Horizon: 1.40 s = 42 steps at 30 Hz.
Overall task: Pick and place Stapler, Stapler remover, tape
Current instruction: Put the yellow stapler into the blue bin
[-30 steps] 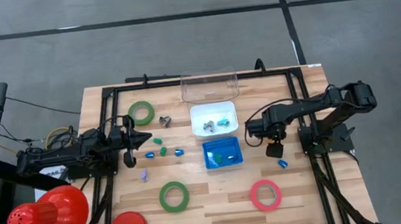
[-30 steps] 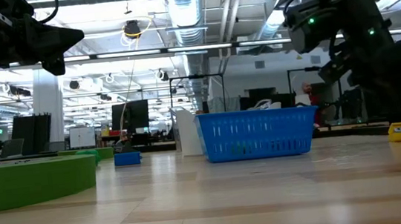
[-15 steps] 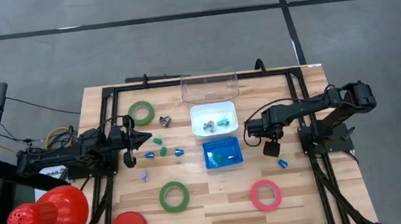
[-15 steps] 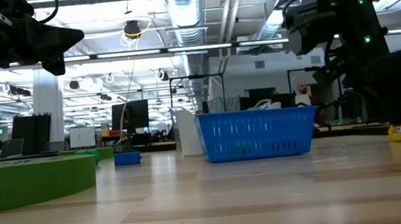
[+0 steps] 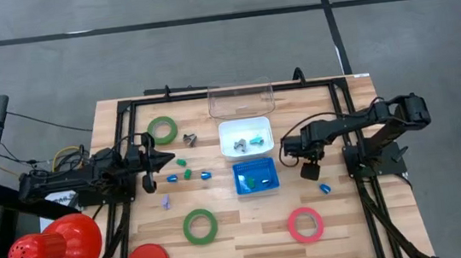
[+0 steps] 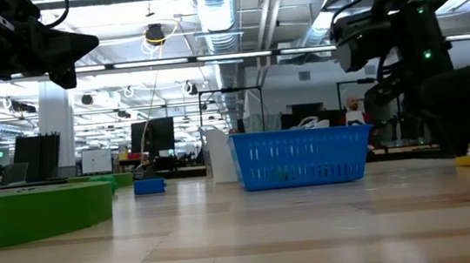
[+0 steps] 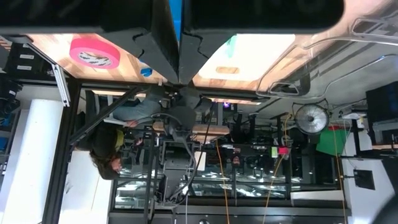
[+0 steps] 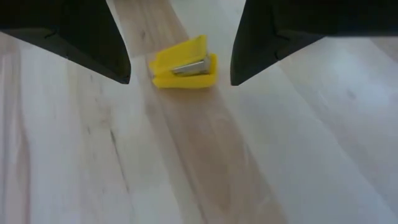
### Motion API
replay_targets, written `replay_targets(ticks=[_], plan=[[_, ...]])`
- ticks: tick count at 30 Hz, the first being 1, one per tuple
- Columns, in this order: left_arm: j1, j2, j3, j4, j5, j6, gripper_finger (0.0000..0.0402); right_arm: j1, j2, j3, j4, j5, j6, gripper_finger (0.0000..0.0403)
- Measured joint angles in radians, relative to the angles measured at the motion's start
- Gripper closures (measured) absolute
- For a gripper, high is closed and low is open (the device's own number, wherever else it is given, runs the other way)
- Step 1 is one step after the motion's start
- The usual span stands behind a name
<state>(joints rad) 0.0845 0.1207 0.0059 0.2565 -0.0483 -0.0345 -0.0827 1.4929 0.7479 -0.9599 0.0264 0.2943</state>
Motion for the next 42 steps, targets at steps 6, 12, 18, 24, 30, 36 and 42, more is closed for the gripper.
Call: replay_targets(ticks=[6,12,18,24,30,36,42], plan=[[0.000,0.000,0.000,0.000,0.000,0.000,0.0398,-0.005,0.000,0.000,-0.013,-0.003,0.002,0.0138],[0.000,0.000,0.000,0.000,0.000,0.000,0.0398,-0.005,0.000,0.000,-0.028,-0.012,0.003,0.0139],[0.000,0.000,0.000,0.002,0.000,0.000,0.0398,-0.003,0.000,0.000,-0.027,-0.029,0.019,0.0139],[0.000,0.000,0.000,0.004,0.000,0.000,0.0398,-0.003,0.000,0.000,-0.027,-0.030,0.021,0.0139],[0.000,0.000,0.000,0.008,0.000,0.000,0.0398,-0.003,0.000,0.000,-0.022,-0.030,0.022,0.0139],[0.000,0.000,0.000,0.008,0.000,0.000,0.0398,-0.003,0.000,0.000,-0.024,-0.076,0.021,0.0139],[0.000,0.000,0.000,0.008,0.000,0.000,0.0398,-0.006,0.000,0.000,-0.026,-0.080,0.021,0.0139]])
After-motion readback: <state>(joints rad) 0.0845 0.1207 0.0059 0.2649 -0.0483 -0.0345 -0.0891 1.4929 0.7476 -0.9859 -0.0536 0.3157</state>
